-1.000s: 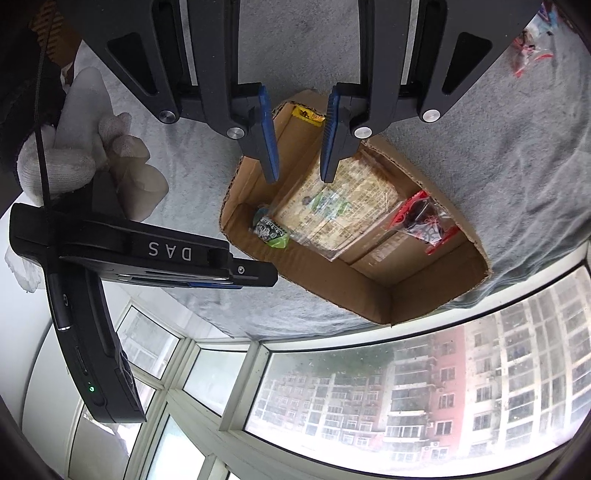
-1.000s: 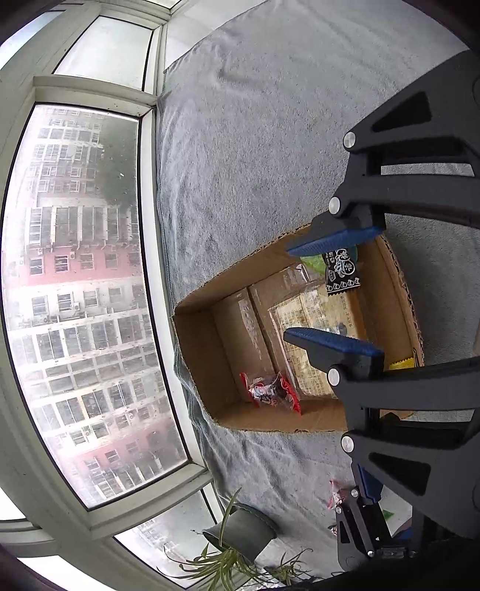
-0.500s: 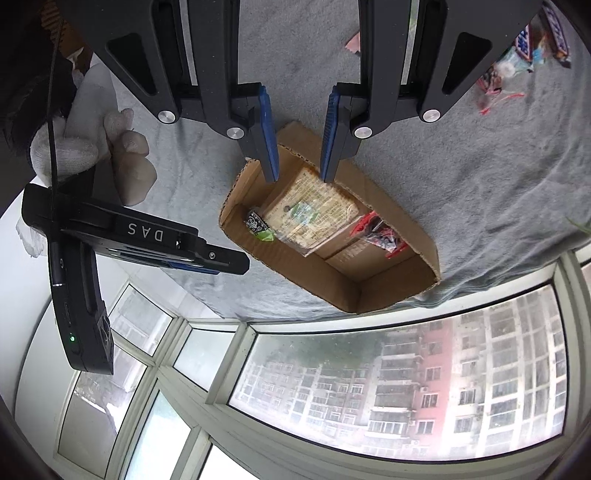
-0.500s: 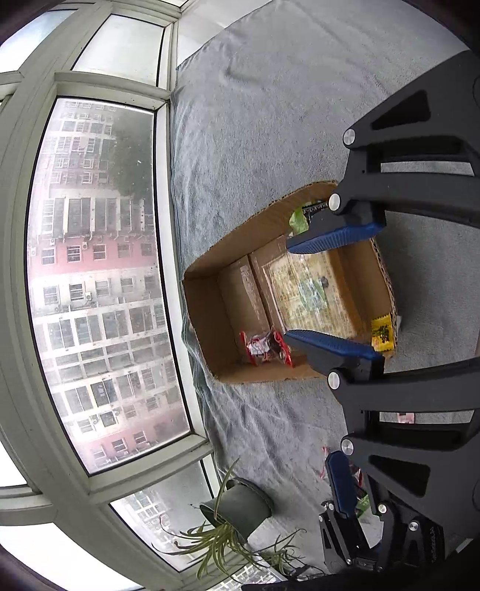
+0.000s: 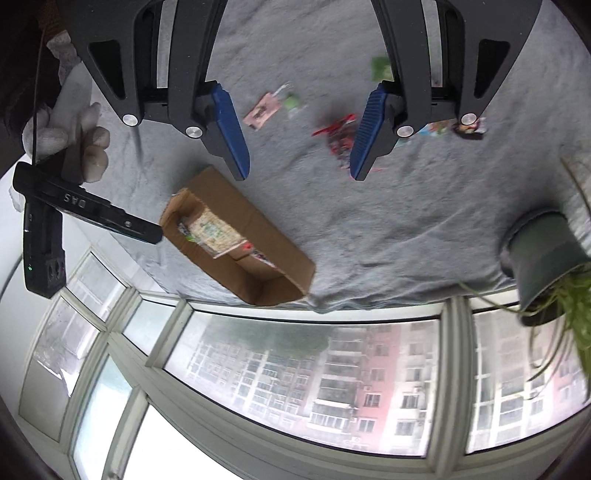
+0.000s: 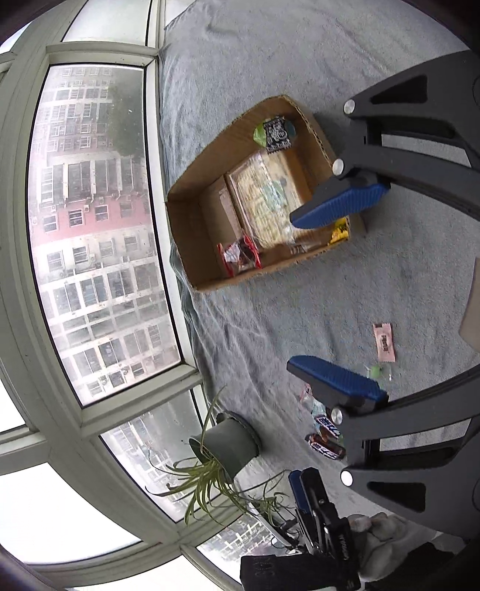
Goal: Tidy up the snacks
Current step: 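Move the right gripper to the green candy while the left moves to a chocolate bar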
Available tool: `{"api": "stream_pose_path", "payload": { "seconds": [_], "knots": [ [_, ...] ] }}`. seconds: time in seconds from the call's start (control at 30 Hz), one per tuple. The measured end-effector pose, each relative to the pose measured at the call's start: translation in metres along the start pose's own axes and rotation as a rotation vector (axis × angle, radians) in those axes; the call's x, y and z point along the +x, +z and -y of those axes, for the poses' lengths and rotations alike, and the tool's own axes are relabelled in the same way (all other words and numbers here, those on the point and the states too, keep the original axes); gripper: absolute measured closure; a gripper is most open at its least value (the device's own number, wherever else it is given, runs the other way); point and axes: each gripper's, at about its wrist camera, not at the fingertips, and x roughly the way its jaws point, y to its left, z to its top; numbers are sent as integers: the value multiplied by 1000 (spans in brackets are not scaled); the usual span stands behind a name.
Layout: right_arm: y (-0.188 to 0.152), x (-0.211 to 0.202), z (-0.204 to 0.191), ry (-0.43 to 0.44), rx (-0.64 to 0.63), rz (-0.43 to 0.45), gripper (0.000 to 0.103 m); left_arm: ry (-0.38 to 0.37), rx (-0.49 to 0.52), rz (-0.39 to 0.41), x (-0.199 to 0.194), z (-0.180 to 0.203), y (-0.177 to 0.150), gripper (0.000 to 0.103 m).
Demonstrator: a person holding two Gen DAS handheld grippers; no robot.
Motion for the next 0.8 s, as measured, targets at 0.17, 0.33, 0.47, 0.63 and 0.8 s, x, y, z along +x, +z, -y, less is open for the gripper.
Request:
{"api": "stream_pose_path", "payload": {
  "seconds": [0.17, 0.33, 0.47, 0.63, 0.8],
  "knots": [
    [-16, 15, -21, 2, -24, -61, 28, 109, -75, 5, -23, -50, -23, 47],
    [-37, 39, -48, -1, -115, -141, 28, 194, -125, -8, -33, -84, -44, 47],
    [-56, 57, -70, -3, -183, -194, 28, 217, -154, -24, -32, -96, -59, 47],
    [-71, 74, -84, 5, -214, -233, 33, 227, -175, -41, -21, -103, -66, 47],
    [-78, 91, -84, 13, -199, -281, 50, 234, -171, -54, -8, -109, -65, 47]
  ]
}}
